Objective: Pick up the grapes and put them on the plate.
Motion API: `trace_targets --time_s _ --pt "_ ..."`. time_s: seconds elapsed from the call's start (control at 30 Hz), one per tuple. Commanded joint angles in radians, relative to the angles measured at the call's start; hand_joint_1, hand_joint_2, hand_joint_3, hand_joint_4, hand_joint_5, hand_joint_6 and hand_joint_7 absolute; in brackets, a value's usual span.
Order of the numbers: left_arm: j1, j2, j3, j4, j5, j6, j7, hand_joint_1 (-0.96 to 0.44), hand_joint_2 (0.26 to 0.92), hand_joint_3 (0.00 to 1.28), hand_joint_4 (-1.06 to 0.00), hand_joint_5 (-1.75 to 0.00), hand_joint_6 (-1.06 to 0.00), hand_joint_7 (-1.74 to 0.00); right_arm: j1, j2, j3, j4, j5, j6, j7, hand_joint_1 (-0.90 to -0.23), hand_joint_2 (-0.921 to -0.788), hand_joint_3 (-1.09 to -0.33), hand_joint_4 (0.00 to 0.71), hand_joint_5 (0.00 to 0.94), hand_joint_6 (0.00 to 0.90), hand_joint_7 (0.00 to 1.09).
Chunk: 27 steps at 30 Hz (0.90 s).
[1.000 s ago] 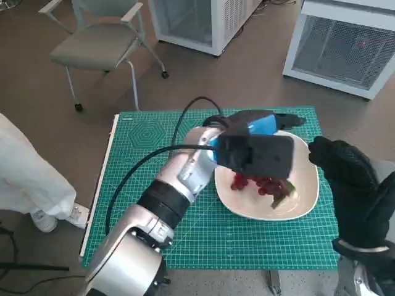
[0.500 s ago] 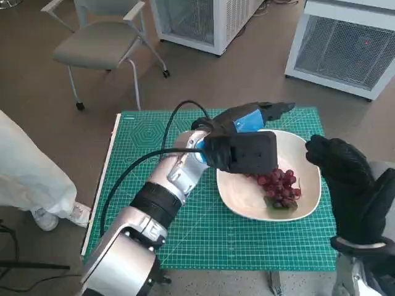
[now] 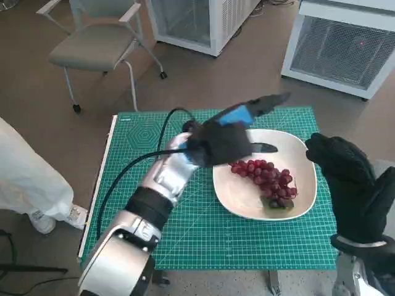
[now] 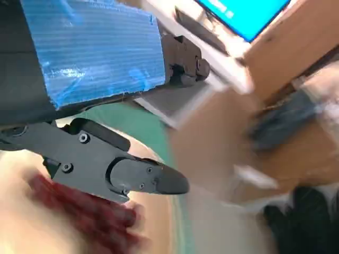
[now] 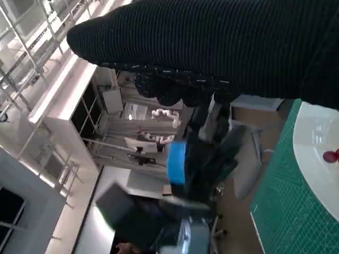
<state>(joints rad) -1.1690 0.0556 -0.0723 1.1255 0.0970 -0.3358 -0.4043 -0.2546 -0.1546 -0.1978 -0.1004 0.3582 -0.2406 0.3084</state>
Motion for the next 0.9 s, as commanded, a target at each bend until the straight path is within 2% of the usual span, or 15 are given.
trace_targets --time_s 0.03,0.23,0.43,0.63,0.9 --pt "0.115 0.008 0.147 -0.037 -0.187 -0.031 -0.12 -0.69 0.921 0.23 -0.04 -0.01 -0.2 -0.02 0.006 0.0 0.002 0.011 0.009 0.016 0.004 -0.399 -0.921 -0.625 0.414 0.677 0.199 0.98" --pt "0.253 0.002 0.289 -0.122 -0.4 0.009 -0.281 -0.53 0.919 0.1 -0.05 -0.01 -0.22 -0.02 0.004 0.0 0.004 0.008 0.01 0.017 0.003 -0.401 -0.921 -0.624 0.415 0.676 0.198 0.98" --pt "0.386 0.019 0.351 -0.184 -0.487 -0.007 -0.355 -0.41 0.885 0.01 -0.09 -0.01 -0.28 -0.02 0.004 0.002 0.007 0.007 0.011 0.02 0.002 -0.402 -0.921 -0.621 0.418 0.675 0.2 0.97" --pt "0.474 0.031 0.374 -0.274 -0.528 0.014 -0.374 -0.37 0.87 0.0 -0.14 -0.01 -0.34 -0.02 0.004 -0.001 0.006 0.009 0.011 0.022 0.004 -0.401 -0.921 -0.621 0.42 0.674 0.202 0.97" --pt "0.585 0.019 0.353 -0.439 -0.521 0.011 -0.334 -0.4 0.908 0.01 -0.16 -0.01 -0.37 -0.01 -0.002 -0.005 0.007 0.014 0.011 0.03 0.009 -0.402 -0.921 -0.621 0.422 0.671 0.205 0.96"
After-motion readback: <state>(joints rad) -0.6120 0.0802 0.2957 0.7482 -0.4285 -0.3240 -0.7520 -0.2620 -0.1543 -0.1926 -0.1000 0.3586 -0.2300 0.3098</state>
